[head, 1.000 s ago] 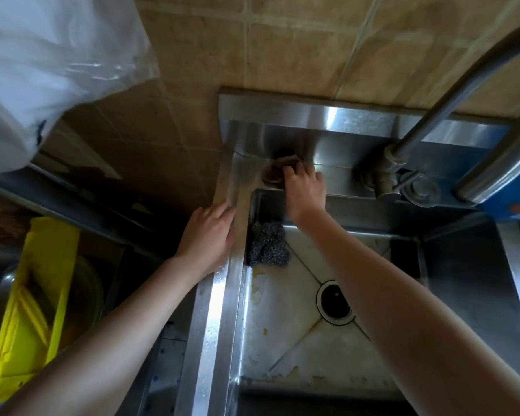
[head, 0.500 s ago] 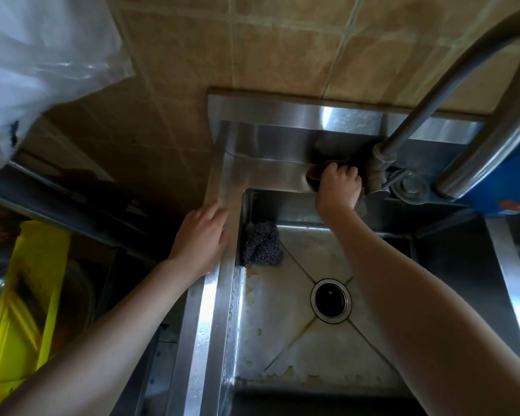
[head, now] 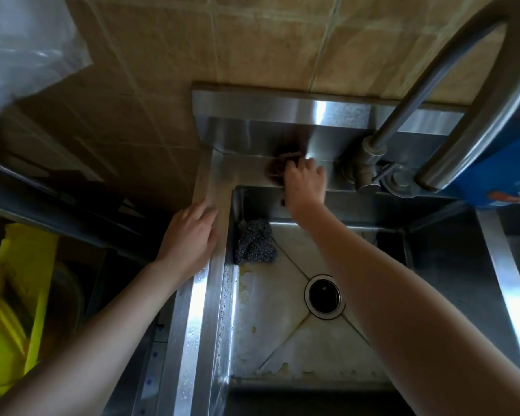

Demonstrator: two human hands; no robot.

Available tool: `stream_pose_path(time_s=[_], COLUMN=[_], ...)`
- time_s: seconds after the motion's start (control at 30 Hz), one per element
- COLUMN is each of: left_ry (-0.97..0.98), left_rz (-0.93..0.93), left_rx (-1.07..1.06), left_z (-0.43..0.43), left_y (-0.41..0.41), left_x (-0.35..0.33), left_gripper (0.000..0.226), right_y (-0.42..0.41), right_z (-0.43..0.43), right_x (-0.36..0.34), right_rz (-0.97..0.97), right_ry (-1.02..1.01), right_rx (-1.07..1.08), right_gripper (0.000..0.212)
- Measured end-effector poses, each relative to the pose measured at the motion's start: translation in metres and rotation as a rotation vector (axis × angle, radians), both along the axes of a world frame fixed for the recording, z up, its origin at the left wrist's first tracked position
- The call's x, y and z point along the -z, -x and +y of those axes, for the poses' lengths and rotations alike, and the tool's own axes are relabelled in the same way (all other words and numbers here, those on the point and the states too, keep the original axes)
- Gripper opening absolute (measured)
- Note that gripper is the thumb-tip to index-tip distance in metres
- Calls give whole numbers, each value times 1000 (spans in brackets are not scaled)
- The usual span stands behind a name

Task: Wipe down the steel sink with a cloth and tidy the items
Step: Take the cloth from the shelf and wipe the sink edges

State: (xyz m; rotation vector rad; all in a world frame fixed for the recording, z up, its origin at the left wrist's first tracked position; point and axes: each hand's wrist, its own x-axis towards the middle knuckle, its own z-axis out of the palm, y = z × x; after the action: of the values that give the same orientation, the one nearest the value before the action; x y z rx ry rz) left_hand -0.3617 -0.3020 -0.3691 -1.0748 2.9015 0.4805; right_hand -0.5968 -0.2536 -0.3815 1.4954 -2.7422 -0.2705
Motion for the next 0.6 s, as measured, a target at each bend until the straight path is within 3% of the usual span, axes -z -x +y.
stream_pose_path(time_s=[0.33, 0.6], left_ry=[-8, 37], left_rz=[-14, 34], left_rx=[32, -71], left_z=[1, 6], left_y=[-3, -35], left_x=[-5, -8], left_gripper=[40, 42], right_y=[38, -3], right_z=[24, -4], right_x=[-6, -4], right_rz=[-58, -104], right_ry=[37, 146], right_rx=[278, 203], right_gripper=[36, 27])
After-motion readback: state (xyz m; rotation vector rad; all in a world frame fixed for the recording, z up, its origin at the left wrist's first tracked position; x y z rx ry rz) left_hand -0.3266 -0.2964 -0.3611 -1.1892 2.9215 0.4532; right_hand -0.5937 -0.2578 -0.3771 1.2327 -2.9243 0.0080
